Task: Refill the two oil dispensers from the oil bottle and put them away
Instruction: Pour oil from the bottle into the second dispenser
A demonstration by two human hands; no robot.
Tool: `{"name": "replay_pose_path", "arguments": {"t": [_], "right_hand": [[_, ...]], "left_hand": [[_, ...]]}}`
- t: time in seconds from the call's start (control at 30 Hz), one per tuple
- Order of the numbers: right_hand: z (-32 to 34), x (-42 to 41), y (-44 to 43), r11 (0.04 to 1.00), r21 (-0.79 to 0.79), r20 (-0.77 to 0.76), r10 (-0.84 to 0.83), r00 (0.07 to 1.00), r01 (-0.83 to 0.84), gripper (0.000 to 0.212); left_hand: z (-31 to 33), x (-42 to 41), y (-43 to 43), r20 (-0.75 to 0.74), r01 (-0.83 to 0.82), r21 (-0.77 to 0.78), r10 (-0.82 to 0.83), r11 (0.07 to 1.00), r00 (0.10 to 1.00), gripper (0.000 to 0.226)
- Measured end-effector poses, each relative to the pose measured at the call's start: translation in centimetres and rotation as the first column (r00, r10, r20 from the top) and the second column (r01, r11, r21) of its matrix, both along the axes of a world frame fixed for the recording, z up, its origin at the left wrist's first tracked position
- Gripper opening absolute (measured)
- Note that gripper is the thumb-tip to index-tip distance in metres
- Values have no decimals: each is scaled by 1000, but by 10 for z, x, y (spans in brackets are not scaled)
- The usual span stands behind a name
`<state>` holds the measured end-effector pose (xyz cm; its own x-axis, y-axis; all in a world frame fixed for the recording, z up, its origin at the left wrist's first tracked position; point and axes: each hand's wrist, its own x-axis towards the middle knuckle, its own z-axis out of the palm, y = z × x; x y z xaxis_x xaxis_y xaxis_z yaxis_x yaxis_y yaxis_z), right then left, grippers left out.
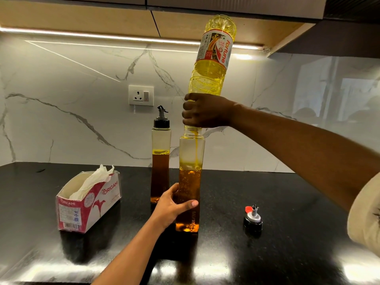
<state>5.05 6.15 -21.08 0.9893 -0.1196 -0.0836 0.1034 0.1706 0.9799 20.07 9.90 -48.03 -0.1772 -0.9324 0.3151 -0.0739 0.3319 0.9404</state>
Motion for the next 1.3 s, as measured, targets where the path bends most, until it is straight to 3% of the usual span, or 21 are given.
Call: {"name": "replay_pose_path", "arguments": {"t": [1.3], "right_hand": [[0, 4, 8, 997, -53, -13, -59, 998, 58, 29]], "left_hand": [[-2, 2, -1, 11, -5, 5, 5, 1000, 1000, 95]]}}
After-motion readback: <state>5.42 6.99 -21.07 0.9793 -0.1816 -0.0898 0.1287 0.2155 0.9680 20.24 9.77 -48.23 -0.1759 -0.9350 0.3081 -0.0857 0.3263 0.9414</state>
